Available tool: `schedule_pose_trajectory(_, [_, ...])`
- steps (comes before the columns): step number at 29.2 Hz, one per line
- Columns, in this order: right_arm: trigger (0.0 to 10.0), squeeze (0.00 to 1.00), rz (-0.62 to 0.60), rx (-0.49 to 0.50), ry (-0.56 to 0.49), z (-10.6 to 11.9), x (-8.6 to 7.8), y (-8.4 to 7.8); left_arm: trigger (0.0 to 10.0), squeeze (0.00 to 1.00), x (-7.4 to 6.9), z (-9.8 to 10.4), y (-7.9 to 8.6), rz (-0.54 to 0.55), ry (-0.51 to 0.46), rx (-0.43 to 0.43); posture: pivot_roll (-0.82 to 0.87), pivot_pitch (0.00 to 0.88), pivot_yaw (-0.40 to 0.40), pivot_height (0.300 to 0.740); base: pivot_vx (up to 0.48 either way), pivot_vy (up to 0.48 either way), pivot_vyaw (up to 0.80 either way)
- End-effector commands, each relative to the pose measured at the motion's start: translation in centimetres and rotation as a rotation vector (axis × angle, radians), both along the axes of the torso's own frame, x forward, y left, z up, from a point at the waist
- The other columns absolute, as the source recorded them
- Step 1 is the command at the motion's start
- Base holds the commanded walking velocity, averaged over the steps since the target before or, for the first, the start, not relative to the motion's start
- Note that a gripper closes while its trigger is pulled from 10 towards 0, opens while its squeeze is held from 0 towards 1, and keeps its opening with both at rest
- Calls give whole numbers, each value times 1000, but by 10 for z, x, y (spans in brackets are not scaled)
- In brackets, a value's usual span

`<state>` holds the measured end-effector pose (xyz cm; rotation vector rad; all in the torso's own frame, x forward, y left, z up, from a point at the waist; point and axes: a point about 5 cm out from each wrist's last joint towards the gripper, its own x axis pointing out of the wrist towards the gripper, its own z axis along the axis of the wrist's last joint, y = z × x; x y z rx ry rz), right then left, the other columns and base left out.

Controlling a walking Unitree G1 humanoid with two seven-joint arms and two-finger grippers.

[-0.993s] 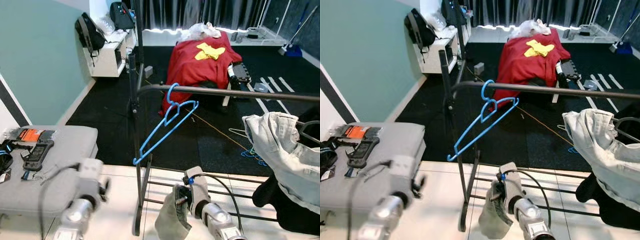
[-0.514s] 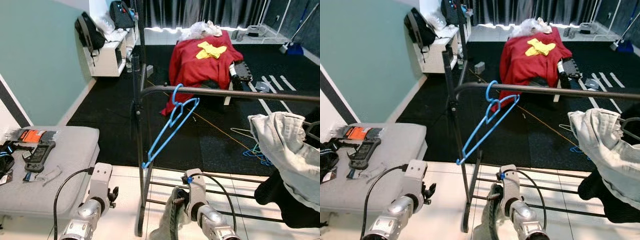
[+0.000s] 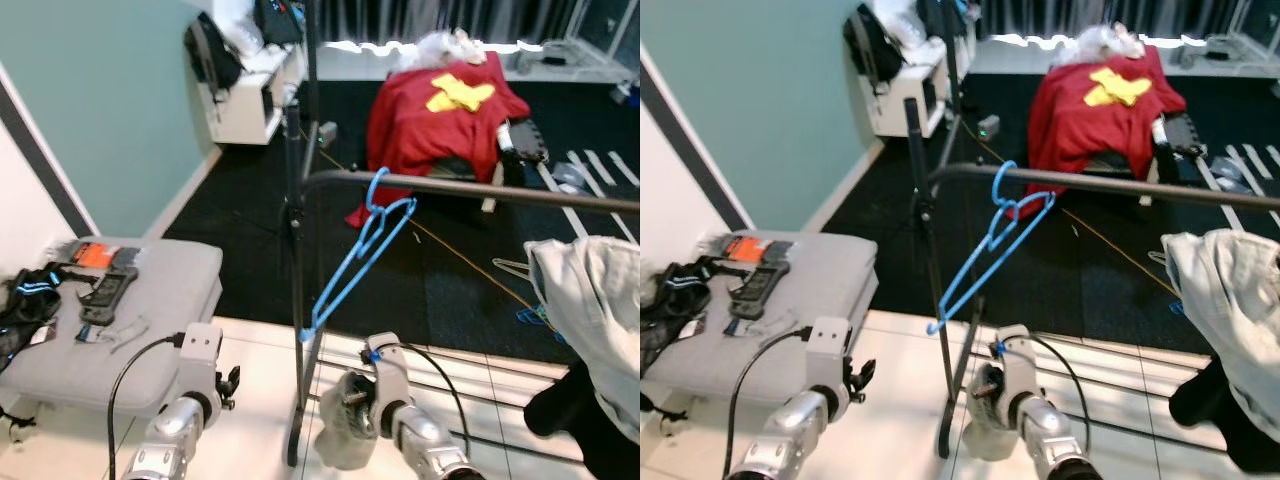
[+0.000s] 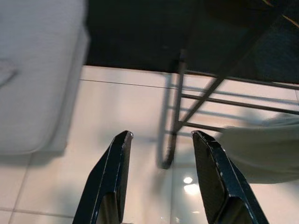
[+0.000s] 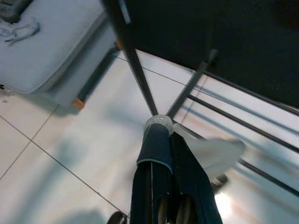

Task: Hang hanger

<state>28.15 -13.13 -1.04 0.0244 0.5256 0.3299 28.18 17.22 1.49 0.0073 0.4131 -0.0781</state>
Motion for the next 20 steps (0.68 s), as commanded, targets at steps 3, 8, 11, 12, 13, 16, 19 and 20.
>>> schedule_pose_trajectory(3, [10000,0,20,11,7,-2,-2,7,10000,0,-2,-4,5,16,-10,4,-40,32,6,740,0,0,800])
schedule_pose_trajectory(8, [10000,0,24,6,14,-2,-2,6,10000,0,-1,-3,5,17,-12,1,-45,31,6,740,0,0,800])
schedule_pose_trajectory(11, [10000,0,30,-16,38,-6,-4,5,10000,0,-2,-8,2,5,18,-13,-33,28,1,740,0,0,800])
schedule_pose_trajectory(12, [10000,0,30,-16,38,-6,-4,5,10000,0,-2,-8,2,5,18,-13,-33,28,1,740,0,0,800])
schedule_pose_trajectory(13, [10000,0,28,-28,48,-8,-6,4,10000,0,-3,-11,0,0,32,-21,-33,28,1,740,0,0,800])
schedule_pose_trajectory(16, [10000,0,17,-30,54,-9,-6,3,10000,0,-2,-13,-1,-1,48,-25,-50,28,-1,740,0,0,800])
schedule_pose_trajectory(19, [10000,0,7,-31,64,-10,-7,1,10000,0,1,-15,-5,3,65,-26,-41,20,-4,740,0,0,800])
schedule_pose_trajectory(20, [10000,0,6,-34,68,-11,-7,1,10000,0,2,-14,-6,8,64,-47,-41,19,-2,740,0,0,800])
